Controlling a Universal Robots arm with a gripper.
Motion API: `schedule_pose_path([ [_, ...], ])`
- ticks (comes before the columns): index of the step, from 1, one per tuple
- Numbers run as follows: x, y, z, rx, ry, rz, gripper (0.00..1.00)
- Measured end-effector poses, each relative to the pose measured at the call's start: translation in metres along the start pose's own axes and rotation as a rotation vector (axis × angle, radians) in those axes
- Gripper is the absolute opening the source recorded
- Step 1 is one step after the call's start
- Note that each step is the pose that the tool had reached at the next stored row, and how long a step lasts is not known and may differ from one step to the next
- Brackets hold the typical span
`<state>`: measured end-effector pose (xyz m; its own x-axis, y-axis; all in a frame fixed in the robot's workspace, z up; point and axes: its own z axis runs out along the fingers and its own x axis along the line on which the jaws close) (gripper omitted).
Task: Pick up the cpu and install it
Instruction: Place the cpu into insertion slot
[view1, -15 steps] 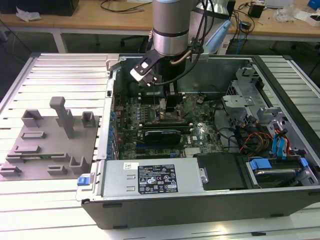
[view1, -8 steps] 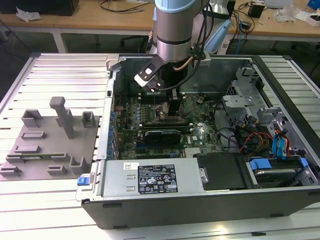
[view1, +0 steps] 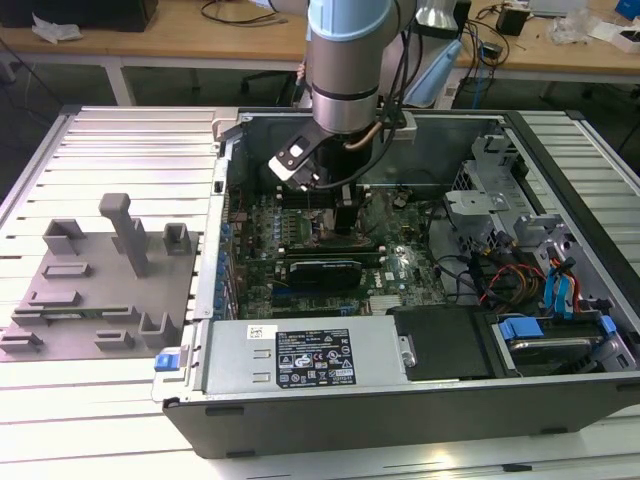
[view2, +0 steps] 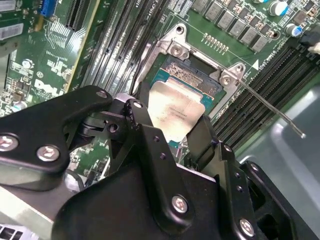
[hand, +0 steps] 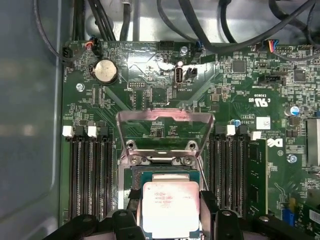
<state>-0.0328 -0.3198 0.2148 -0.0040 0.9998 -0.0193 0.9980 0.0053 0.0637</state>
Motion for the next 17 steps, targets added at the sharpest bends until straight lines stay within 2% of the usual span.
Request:
schedule_pose_path([
  [3, 0.0008, -0.0005, 0.0025, 0.0000, 0.0003, 0.000, 0.55],
  [5, 0.0039, -0.0006, 0.0044, -0.0001, 0.0014, 0.000, 0.55],
  [8, 0.0041, -0.0016, 0.0083, 0.0000, 0.0014, 0.000, 0.55],
  [12, 0.0084, -0.0038, 0.0142, 0.0000, 0.0014, 0.000, 0.55],
  [17, 0.0084, -0.0046, 0.0191, 0.0007, 0.0004, 0.003, 0.55],
])
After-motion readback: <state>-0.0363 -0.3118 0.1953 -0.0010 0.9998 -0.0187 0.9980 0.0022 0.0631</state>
